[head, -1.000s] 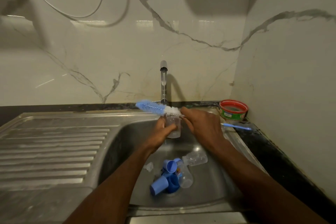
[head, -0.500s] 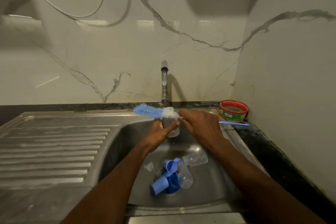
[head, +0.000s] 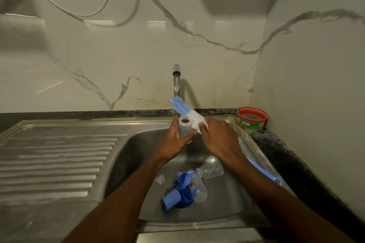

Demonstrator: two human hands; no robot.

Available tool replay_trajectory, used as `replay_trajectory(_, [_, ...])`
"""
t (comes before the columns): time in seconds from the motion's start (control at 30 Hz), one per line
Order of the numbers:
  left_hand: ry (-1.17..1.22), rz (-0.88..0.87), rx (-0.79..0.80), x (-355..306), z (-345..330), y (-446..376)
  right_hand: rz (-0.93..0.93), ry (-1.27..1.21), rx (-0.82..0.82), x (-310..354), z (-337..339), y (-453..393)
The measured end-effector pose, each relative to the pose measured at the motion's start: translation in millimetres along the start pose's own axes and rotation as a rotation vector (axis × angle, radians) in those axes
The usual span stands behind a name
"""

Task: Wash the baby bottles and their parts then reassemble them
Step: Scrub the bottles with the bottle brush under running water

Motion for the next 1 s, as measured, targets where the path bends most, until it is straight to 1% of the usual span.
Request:
replay_trajectory(0.1, [-0.053, 0.000, 0.049, -1.9, -2.4, 1.8, 0.013, -0.036, -0.007, -4.1, 1.1, -7.7])
replay_trajectory(0.13, [-0.054, 0.004, 0.030, -1.8, 1.6, 1.8, 0.018, -0.047, 0.004, -6.2, 0.0, -8.0])
replay_trajectory(0.23, [0.012, -0.001, -0.126, -4.1, 25.5, 0.4, 0.035, -0.032, 0.010, -15.2, -3.3, -3.2])
replay_trajectory(0.27, [0.004, -0.010, -0.153, -5.0, 30.8, 0.2, 0.042, -0.023, 0.006, -17.0, -3.5, -1.5])
replay_trajectory(0.33, [-0.029, 0.003, -0.097, -1.8, 27.8, 0.3, 0.049, -0.017, 0.012, -17.4, -5.9, -1.3])
replay_trajectory(0.43, [-0.118, 0.034, 0.096, 3.0, -0.1, 7.7, 0.047, -0.027, 0.025, -7.1, -6.8, -5.2])
replay_trajectory(0.5, [-0.152, 0.025, 0.149, 5.1, -11.1, 8.8, 0.042, -0.037, 0.019, -2.6, -3.2, -7.6])
replay_trajectory(0.57, [-0.098, 0.011, 0.084, 2.6, -5.4, 5.2, 0.043, -0.028, 0.000, -6.0, 1.2, -8.3])
replay_trajectory(0.63, [0.003, 0.012, -0.049, -1.0, 12.7, 1.9, 0.044, -0.026, -0.007, -13.1, 3.1, -6.6])
replay_trajectory(0.67, [0.013, 0.017, -0.104, -2.8, 21.1, 1.8, 0.050, -0.021, -0.003, -15.2, 2.9, -4.4])
replay_trajectory(0.7, [-0.012, 0.016, -0.122, -2.6, 26.9, 1.2, 0.059, -0.014, 0.003, -15.3, 2.0, -2.1])
replay_trajectory(0.77, [-0.055, 0.038, -0.066, 1.7, 22.9, 1.3, 0.072, 0.012, -0.003, -12.0, 1.1, 1.1])
replay_trajectory(0.9, [-0.091, 0.119, 0.145, 16.2, -7.8, 5.7, 0.086, 0.018, -0.046, 1.6, 5.2, -1.3])
replay_trajectory(0.93, [-0.100, 0.118, 0.169, 17.1, -13.4, 5.9, 0.103, 0.035, -0.060, 4.4, 6.7, -1.8])
replay_trajectory(0.97, [-0.095, 0.119, 0.160, 16.4, -14.4, 6.2, 0.124, 0.066, -0.079, 6.0, 8.8, -1.3])
replay_trajectory(1.0, [-0.060, 0.127, 0.109, 13.6, -9.5, 6.5, 0.145, 0.097, -0.102, 5.7, 11.7, -0.2])
Point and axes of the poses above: each hand's wrist, its own y-axis away from the middle knuckle, its own z-axis out of the back of the hand, x = y × z, the point moved 10 cm from there along -y, towards the middle knuckle, and after that the axes turned 15 degrees about y, right-handed, at the moved point
